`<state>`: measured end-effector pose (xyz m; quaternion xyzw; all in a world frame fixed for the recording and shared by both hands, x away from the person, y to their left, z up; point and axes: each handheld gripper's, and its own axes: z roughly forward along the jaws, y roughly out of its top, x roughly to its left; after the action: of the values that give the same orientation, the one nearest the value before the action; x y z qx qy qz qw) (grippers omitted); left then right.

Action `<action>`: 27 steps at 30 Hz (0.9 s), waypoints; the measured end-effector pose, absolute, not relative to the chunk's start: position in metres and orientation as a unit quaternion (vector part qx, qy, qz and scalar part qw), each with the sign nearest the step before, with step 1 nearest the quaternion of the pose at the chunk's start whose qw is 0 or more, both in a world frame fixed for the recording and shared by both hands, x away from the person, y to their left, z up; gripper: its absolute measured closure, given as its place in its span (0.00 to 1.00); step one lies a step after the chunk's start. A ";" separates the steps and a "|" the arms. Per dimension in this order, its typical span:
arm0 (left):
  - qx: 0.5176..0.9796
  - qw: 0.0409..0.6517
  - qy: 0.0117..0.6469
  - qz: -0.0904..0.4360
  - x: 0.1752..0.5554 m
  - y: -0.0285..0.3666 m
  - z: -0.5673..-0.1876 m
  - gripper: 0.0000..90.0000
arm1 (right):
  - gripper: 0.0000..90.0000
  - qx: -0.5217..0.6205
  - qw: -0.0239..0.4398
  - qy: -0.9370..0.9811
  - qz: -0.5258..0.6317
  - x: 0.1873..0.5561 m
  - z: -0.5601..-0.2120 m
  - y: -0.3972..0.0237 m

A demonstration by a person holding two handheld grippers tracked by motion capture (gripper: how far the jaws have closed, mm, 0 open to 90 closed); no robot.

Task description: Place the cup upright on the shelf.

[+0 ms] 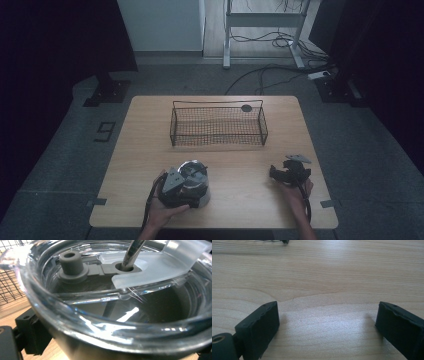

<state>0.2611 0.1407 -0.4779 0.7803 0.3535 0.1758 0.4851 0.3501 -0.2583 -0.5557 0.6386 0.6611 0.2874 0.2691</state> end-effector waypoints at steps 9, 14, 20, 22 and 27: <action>0.771 0.497 0.351 0.186 0.258 0.146 -0.472 0.04 | 0.06 0.638 0.269 0.661 0.288 0.350 -0.556 -0.258; 0.766 0.498 0.361 0.190 0.259 0.152 -0.469 0.04 | 0.06 0.639 0.270 0.661 0.288 0.350 -0.556 -0.258; 0.755 0.502 0.372 0.199 0.260 0.159 -0.465 0.04 | 0.07 0.639 0.271 0.660 0.288 0.350 -0.556 -0.259; 0.755 0.501 0.373 0.201 0.261 0.160 -0.464 0.04 | 0.07 0.640 0.270 0.659 0.288 0.350 -0.556 -0.258; 0.742 0.501 0.394 0.211 0.267 0.170 -0.456 0.04 | 0.08 0.640 0.274 0.658 0.288 0.350 -0.556 -0.258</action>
<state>0.2673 0.1695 -0.4561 0.7416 0.3935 0.2109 0.5007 0.3497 -0.2584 -0.5557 0.6398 0.6579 0.2881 0.2736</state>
